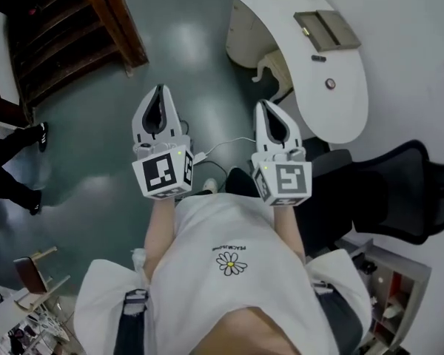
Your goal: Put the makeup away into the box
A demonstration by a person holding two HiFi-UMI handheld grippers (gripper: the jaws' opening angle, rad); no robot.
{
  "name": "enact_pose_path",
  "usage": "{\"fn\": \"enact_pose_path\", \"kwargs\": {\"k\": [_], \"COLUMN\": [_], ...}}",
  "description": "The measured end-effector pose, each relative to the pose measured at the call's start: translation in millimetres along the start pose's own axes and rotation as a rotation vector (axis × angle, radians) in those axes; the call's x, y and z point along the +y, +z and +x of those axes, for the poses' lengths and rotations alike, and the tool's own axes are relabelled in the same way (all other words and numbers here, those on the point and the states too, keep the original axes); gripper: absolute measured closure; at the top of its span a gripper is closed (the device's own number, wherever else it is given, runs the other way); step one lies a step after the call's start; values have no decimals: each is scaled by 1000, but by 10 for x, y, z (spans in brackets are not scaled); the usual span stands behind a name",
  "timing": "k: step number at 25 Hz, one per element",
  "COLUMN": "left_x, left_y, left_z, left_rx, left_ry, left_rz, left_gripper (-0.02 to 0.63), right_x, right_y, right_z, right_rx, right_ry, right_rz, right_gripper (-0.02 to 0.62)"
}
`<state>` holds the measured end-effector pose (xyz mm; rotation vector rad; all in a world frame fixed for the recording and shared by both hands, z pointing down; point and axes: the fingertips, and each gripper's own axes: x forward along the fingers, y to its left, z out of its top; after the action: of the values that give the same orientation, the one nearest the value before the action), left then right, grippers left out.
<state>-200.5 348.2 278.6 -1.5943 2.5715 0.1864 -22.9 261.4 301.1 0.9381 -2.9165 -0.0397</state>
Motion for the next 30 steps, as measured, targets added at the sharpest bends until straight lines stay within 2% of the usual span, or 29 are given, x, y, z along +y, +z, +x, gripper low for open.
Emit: {"fn": "enact_pose_path", "kwargs": {"k": [4, 13, 20, 30], "left_x": [-53, -223, -381, -789], "left_y": [-82, -428, -534, -771], "left_z": [117, 642, 1462, 2809], "left_rx": [8, 22, 44, 86], "left_ry": [-13, -22, -33, -59], "left_rz": [0, 24, 61, 61], "left_gripper": [586, 586, 586, 586], "right_x": [-149, -542, -1114, -1938], "right_y": [-55, -305, -388, -399], "right_z": [65, 628, 1351, 2474], "right_rx": [14, -19, 8, 49], "right_ry": [-30, -1, -6, 30], "right_rz": [15, 59, 105, 120], "right_gripper": [565, 565, 565, 565]}}
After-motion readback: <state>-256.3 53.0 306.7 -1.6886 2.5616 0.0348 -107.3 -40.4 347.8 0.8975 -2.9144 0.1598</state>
